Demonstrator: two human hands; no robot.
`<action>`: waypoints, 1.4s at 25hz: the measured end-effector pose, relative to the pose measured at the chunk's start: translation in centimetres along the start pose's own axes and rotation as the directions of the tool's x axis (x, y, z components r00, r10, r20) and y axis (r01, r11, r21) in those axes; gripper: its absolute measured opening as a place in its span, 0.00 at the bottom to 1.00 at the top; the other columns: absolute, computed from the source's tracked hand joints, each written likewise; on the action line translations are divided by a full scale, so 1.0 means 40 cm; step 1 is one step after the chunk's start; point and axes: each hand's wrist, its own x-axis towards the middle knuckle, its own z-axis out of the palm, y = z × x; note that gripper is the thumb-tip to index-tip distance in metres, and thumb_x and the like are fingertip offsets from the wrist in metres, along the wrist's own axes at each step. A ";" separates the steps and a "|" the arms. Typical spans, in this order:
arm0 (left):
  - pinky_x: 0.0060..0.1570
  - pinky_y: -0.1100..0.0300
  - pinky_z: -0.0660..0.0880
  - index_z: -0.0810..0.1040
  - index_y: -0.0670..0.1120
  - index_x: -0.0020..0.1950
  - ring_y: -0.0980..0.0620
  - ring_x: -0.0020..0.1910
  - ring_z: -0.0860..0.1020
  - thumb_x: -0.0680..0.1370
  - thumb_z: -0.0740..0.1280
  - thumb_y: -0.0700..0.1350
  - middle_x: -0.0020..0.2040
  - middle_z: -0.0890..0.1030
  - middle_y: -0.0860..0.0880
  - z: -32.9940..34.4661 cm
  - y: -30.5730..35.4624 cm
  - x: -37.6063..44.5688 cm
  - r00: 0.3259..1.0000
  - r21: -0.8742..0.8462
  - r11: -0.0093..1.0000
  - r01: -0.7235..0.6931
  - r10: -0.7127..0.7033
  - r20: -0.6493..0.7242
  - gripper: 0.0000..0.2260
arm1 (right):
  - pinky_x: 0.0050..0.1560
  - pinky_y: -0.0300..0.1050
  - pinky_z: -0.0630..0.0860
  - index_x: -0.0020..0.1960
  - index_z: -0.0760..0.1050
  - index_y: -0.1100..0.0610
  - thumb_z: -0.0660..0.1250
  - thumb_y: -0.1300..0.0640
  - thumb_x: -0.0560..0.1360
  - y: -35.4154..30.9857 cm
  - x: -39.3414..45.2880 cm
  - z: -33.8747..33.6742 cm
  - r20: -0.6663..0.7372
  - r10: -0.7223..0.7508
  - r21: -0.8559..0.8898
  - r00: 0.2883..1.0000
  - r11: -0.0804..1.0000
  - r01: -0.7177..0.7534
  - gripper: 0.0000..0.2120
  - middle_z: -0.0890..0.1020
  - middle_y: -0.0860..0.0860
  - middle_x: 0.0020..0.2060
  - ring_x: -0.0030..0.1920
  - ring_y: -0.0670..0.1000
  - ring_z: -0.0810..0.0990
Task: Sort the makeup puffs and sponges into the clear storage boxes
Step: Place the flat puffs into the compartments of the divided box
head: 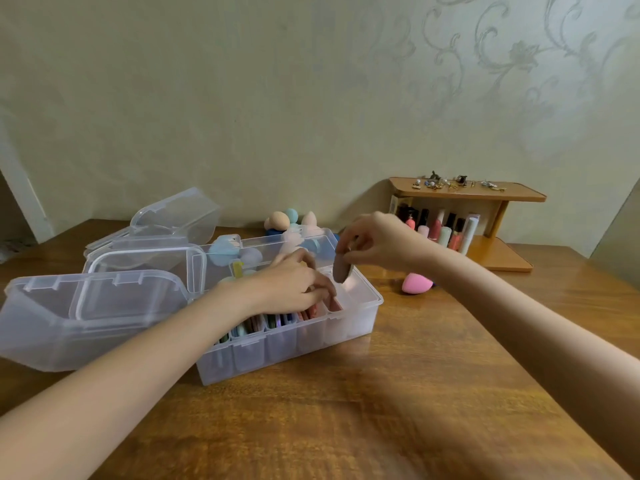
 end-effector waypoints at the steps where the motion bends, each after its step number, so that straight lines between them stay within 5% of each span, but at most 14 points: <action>1: 0.63 0.53 0.55 0.75 0.59 0.61 0.51 0.66 0.59 0.81 0.54 0.49 0.55 0.75 0.56 -0.001 0.001 -0.001 1.000 0.028 0.999 -0.020 0.020 0.005 0.14 | 0.40 0.30 0.71 0.51 0.82 0.57 0.70 0.59 0.72 -0.008 -0.012 0.004 0.016 -0.011 -0.001 1.000 1.000 0.011 0.08 0.77 0.46 0.41 0.43 0.47 0.79; 5: 0.64 0.52 0.54 0.76 0.59 0.59 0.52 0.67 0.57 0.81 0.52 0.49 0.59 0.75 0.57 -0.003 0.007 0.002 0.999 0.033 0.999 -0.032 0.030 0.043 0.15 | 0.55 0.41 0.69 0.54 0.81 0.56 0.68 0.57 0.74 -0.028 -0.050 0.010 0.053 0.001 -0.089 0.999 0.996 0.003 0.10 0.77 0.48 0.44 0.48 0.48 0.81; 11: 0.58 0.57 0.58 0.75 0.53 0.53 0.54 0.56 0.59 0.80 0.56 0.51 0.52 0.68 0.51 -0.004 0.008 0.003 0.999 -0.084 0.996 0.038 -0.041 -0.031 0.09 | 0.48 0.38 0.77 0.52 0.81 0.56 0.68 0.60 0.73 -0.034 -0.065 0.038 0.133 -0.096 -0.053 0.986 0.993 0.104 0.08 0.74 0.48 0.49 0.45 0.46 0.77; 15: 0.58 0.58 0.62 0.79 0.58 0.49 0.56 0.55 0.60 0.78 0.59 0.49 0.51 0.76 0.54 0.001 -0.016 0.009 0.995 -0.030 0.997 -0.069 0.066 -0.080 0.09 | 0.37 0.30 0.74 0.55 0.80 0.59 0.68 0.61 0.73 -0.027 -0.051 0.033 0.107 -0.032 0.020 0.994 0.999 0.030 0.10 0.73 0.41 0.40 0.39 0.41 0.75; 19: 0.62 0.55 0.66 0.83 0.50 0.46 0.55 0.57 0.64 0.76 0.61 0.49 0.48 0.79 0.55 0.014 -0.032 0.014 0.984 -0.050 0.991 -0.123 0.115 -0.136 0.11 | 0.43 0.34 0.76 0.56 0.79 0.59 0.67 0.63 0.73 -0.019 -0.039 0.058 0.092 -0.006 0.009 0.996 1.000 0.005 0.12 0.80 0.49 0.49 0.45 0.46 0.78; 21: 0.62 0.56 0.67 0.79 0.54 0.40 0.56 0.56 0.64 0.76 0.62 0.48 0.44 0.76 0.61 0.014 -0.031 0.008 0.983 -0.114 0.984 -0.138 0.122 -0.135 0.08 | 0.47 0.37 0.76 0.56 0.79 0.59 0.67 0.63 0.73 -0.025 -0.033 0.070 0.042 0.005 0.018 0.999 1.000 -0.006 0.12 0.82 0.53 0.52 0.48 0.49 0.81; 24: 0.60 0.59 0.67 0.77 0.56 0.37 0.54 0.57 0.66 0.76 0.63 0.45 0.44 0.77 0.59 0.014 -0.026 0.001 0.983 -0.132 0.982 -0.132 0.112 -0.148 0.09 | 0.39 0.31 0.71 0.54 0.80 0.61 0.67 0.64 0.73 -0.038 -0.028 0.092 0.053 -0.025 -0.045 0.998 0.999 0.027 0.10 0.82 0.55 0.51 0.45 0.50 0.79; 29: 0.52 0.54 0.72 0.79 0.41 0.40 0.53 0.52 0.70 0.75 0.63 0.44 0.44 0.75 0.49 0.018 -0.031 -0.002 0.978 -0.097 0.987 -0.126 0.108 -0.176 0.09 | 0.34 0.28 0.66 0.54 0.77 0.61 0.67 0.62 0.73 -0.044 -0.032 0.121 0.131 -0.082 -0.106 0.988 0.990 0.096 0.10 0.81 0.53 0.46 0.42 0.46 0.73; 32: 0.55 0.53 0.73 0.83 0.46 0.47 0.53 0.52 0.74 0.75 0.65 0.43 0.49 0.80 0.49 0.011 -0.039 -0.012 0.972 -0.187 0.974 -0.127 0.084 -0.221 0.07 | 0.43 0.34 0.67 0.58 0.73 0.58 0.67 0.60 0.74 -0.033 -0.023 0.124 0.164 -0.099 -0.108 0.982 0.987 0.118 0.14 0.81 0.53 0.53 0.48 0.47 0.70; 35: 0.57 0.57 0.73 0.82 0.54 0.52 0.57 0.54 0.77 0.75 0.66 0.43 0.53 0.82 0.53 -0.011 -0.046 -0.021 0.982 -0.317 0.944 -0.092 0.034 -0.184 0.10 | 0.43 0.28 0.67 0.61 0.71 0.56 0.67 0.59 0.74 -0.008 -0.010 0.111 0.250 -0.069 0.039 0.966 0.997 0.062 0.16 0.83 0.51 0.54 0.49 0.43 0.74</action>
